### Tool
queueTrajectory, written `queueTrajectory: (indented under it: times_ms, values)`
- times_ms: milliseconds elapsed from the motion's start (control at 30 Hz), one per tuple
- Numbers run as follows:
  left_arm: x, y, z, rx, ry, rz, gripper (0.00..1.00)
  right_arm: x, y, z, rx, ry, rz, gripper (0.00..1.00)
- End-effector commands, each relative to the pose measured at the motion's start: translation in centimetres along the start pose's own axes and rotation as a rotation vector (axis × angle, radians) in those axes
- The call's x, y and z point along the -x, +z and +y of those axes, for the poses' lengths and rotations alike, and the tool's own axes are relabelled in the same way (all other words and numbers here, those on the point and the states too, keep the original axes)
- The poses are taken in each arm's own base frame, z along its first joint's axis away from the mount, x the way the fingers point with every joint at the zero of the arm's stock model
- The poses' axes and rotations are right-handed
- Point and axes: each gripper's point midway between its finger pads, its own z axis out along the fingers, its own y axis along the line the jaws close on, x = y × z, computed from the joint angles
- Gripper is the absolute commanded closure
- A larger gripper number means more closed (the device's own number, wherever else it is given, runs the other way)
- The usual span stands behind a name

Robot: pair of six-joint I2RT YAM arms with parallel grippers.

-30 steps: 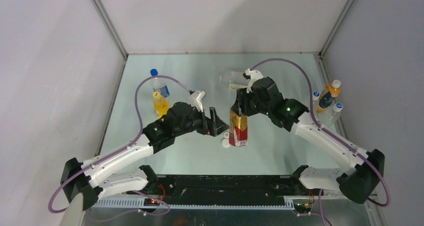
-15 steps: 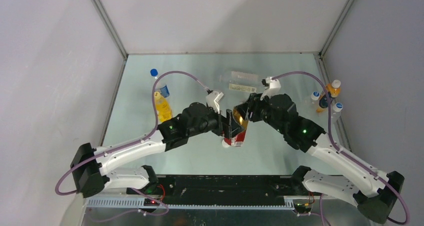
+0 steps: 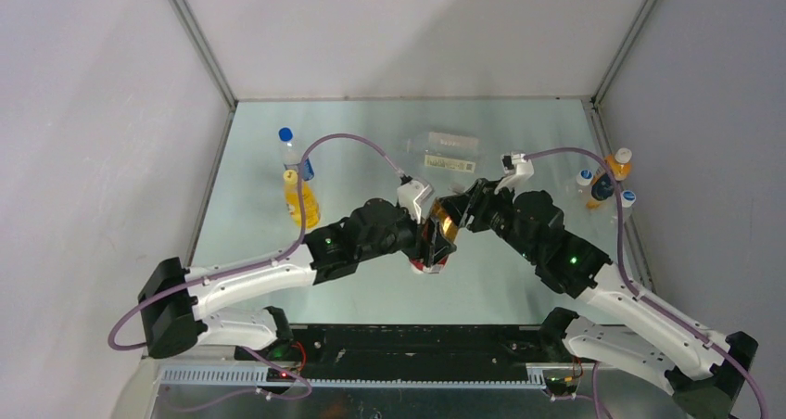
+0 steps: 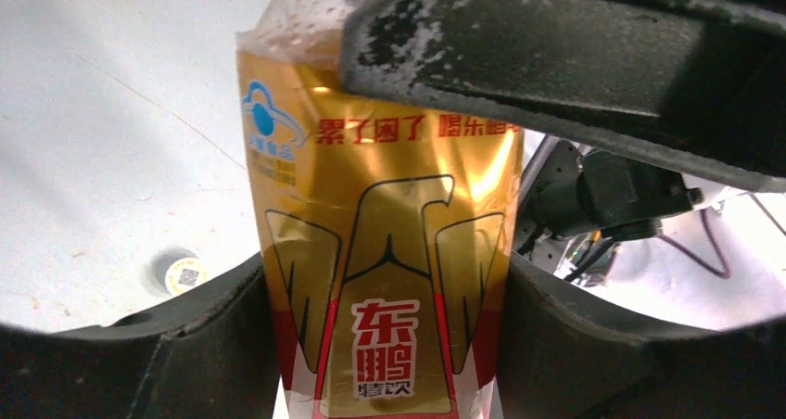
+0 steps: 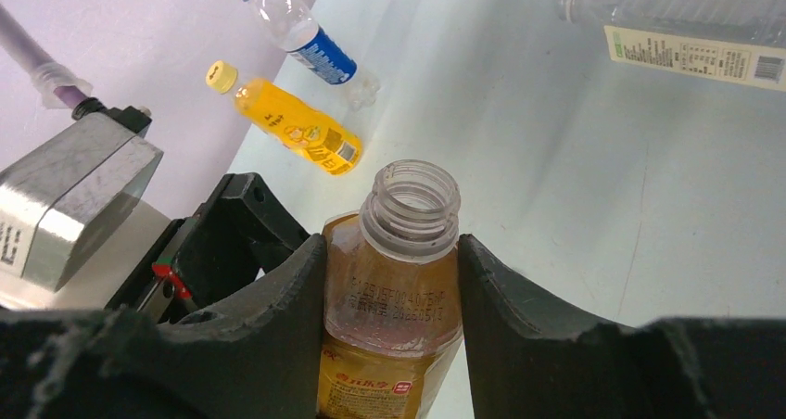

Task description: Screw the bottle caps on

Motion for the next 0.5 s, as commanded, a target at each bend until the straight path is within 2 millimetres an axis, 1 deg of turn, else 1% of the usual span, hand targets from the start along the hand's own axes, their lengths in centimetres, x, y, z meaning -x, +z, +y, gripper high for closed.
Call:
queueTrajectory:
  times_ms: [0,33,67,100,133,167,200,233,267,300,333,367,400,433,467]
  values:
    - [2.3,-0.1,0.0,0.023,0.074,-0.072,0.37,1.6,-0.3,1.8,0.073,0.046,-0.071,0.58]
    - [2.1,-0.1,0.2,0.033,0.087,-0.070,0.42,1.7,-0.3,1.9,0.079,0.037,-0.073,0.54]
    - [1.9,-0.2,0.6,0.047,0.093,-0.070,0.44,1.6,-0.3,2.0,0.086,0.034,-0.070,0.52]
    - [1.8,-0.3,0.8,0.053,0.107,-0.069,0.45,1.6,-0.3,2.0,0.087,0.026,-0.069,0.47]
    - [1.6,-0.4,1.3,0.068,0.123,-0.072,0.46,1.6,-0.3,2.1,0.096,0.023,-0.066,0.44]
    - [1.6,-0.5,1.5,0.076,0.132,-0.074,0.47,1.5,-0.2,2.2,0.101,0.019,-0.062,0.36]
    - [1.5,-0.8,2.0,0.093,0.154,-0.080,0.48,1.5,-0.2,2.4,0.115,0.018,-0.058,0.32]
    - [1.5,-1.0,2.2,0.103,0.166,-0.084,0.48,1.5,-0.2,2.5,0.123,0.015,-0.055,0.25]
    - [1.4,-1.4,2.8,0.127,0.189,-0.090,0.49,1.5,-0.3,2.8,0.138,0.011,-0.044,0.21]
    - [1.5,-1.6,3.1,0.139,0.200,-0.094,0.49,1.3,-0.5,3.0,0.154,-0.002,-0.027,0.15]
    - [1.5,-2.1,3.6,0.161,0.225,-0.097,0.49,1.6,-0.6,2.7,0.142,-0.006,-0.017,0.12]
    - [1.2,-2.4,4.1,0.180,0.239,-0.085,0.49,2.1,-0.9,3.2,0.156,-0.016,-0.009,0.04]
    - [1.3,-2.9,4.7,0.208,0.262,-0.089,0.49,1.8,-1.1,2.2,0.126,-0.032,0.022,0.02]
    - [1.3,-3.4,5.0,0.223,0.275,-0.084,0.49,2.3,-1.5,2.7,0.146,-0.039,0.037,0.01]
    - [1.3,-3.7,5.7,0.258,0.297,-0.084,0.49,2.0,-1.6,1.4,0.103,-0.052,0.076,0.01]
